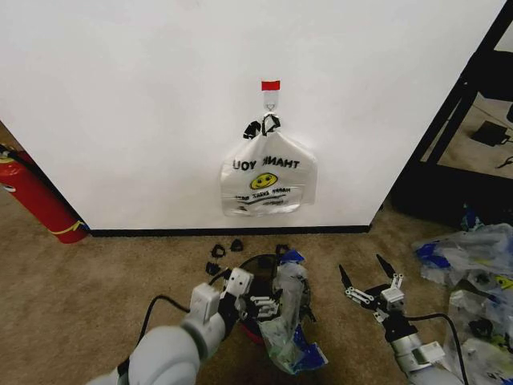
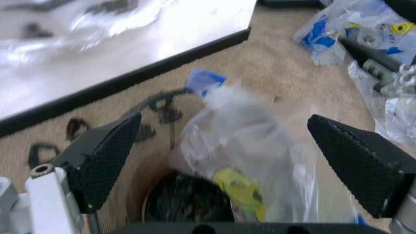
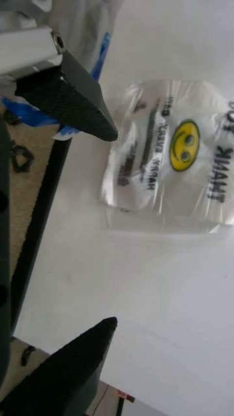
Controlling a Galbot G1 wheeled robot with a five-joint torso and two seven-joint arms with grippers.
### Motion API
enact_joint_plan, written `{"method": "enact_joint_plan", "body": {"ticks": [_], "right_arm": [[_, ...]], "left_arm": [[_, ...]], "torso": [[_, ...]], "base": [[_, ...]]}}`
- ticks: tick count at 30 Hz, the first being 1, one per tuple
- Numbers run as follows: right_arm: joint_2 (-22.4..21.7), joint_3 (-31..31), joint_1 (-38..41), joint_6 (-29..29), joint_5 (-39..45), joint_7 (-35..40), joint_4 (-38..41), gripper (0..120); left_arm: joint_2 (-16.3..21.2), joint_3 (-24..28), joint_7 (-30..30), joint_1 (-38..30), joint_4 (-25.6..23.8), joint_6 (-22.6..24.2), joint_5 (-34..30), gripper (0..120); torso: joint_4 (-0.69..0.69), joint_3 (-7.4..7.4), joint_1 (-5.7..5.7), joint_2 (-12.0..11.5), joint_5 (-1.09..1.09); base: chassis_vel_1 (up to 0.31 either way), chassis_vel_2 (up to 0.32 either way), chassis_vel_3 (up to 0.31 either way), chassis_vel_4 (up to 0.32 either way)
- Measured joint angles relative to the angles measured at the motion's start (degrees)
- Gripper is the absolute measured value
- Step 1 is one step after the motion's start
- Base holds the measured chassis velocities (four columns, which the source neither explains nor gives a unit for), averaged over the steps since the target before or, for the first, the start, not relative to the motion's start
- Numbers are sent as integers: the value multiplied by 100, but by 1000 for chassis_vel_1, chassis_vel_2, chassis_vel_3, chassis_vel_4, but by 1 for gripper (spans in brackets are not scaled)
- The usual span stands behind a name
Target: Pick up the garbage bag from the wall and place it over the trash bin.
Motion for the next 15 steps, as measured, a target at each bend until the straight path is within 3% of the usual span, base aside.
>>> {"method": "enact_joint_plan", "body": {"ticks": [7, 15], "right_arm": [[125, -8, -2, -7, -251, 1, -45, 100], [158, -5, -19, -6, -262, 8, -25, 100]], "left_arm": [[-272, 664, -577, -546, 205, 355, -496, 95], [-555, 1227, -1037, -820, 622, 389, -528, 71]], "torso": [[2, 0, 0, 0, 1], [2, 0, 0, 0, 1]], "base": [[0, 0, 0, 0], [0, 0, 0, 0]]}}
